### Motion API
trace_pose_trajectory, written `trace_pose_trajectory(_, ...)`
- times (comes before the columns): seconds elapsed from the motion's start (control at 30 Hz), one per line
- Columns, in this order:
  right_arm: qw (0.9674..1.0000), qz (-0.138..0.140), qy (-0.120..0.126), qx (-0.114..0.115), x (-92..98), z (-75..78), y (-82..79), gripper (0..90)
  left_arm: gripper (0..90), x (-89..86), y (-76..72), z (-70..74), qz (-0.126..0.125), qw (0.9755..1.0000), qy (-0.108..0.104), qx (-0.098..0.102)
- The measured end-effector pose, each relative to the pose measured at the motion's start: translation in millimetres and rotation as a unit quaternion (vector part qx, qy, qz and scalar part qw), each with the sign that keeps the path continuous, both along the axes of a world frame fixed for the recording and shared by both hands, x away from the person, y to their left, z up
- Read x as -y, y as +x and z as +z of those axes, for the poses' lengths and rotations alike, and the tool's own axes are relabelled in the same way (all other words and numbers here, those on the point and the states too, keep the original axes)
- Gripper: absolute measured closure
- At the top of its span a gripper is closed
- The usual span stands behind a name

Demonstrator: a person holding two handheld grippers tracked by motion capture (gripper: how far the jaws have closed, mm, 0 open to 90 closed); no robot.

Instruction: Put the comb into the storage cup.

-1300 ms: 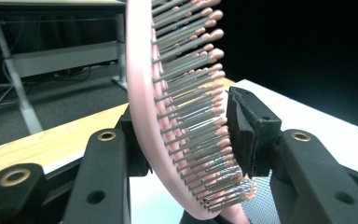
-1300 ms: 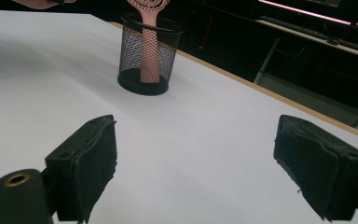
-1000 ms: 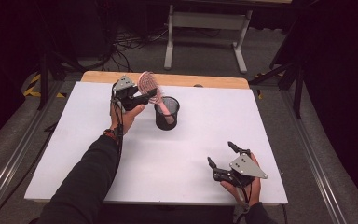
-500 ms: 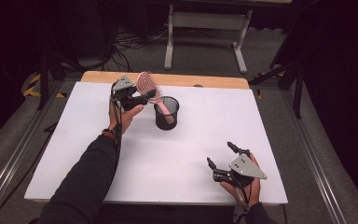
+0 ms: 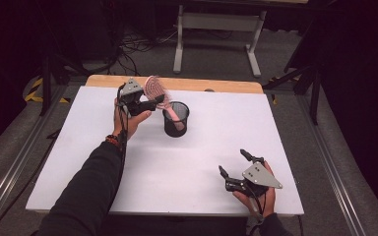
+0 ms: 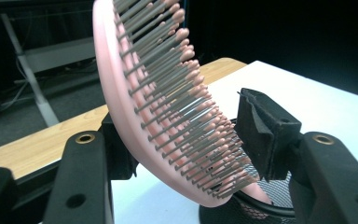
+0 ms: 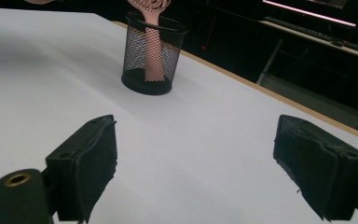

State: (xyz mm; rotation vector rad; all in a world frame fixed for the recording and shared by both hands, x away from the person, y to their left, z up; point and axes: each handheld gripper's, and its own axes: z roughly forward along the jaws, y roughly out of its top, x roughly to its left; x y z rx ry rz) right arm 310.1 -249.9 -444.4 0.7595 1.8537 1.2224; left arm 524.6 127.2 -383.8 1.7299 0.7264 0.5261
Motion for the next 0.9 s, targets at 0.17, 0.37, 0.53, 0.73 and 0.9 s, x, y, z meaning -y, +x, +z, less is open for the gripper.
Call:
trace_pose_trajectory(0.17,1.0000,0.002,-0.003,0.003,-1.5,0.7,-1.1,14.4,39.5,-0.2,-2.9,4.8,0.006,0.9999,0.005,0.011)
trace_pose_trajectory(0.37,1.0000,0.002,-0.002,0.002,-0.9,0.7,-0.7,14.3,31.6,0.6,-5.6,9.9,0.015,0.9996,0.010,0.023)
trace_pose_trajectory(0.53,1.0000,0.001,-0.002,0.002,-0.6,0.6,-0.6,14.3,22.8,2.4,-7.9,13.8,0.020,0.9993,0.009,0.031)
trace_pose_trajectory(0.73,1.0000,0.002,-0.001,0.001,-0.4,0.6,-0.5,14.3,12.9,0.6,-10.4,18.8,0.016,0.9989,-0.003,0.043)
trace_pose_trajectory(0.9,1.0000,0.002,0.001,0.001,0.2,0.7,-0.4,14.2,7.7,-0.4,-12.3,23.0,0.015,0.9986,0.000,0.051)
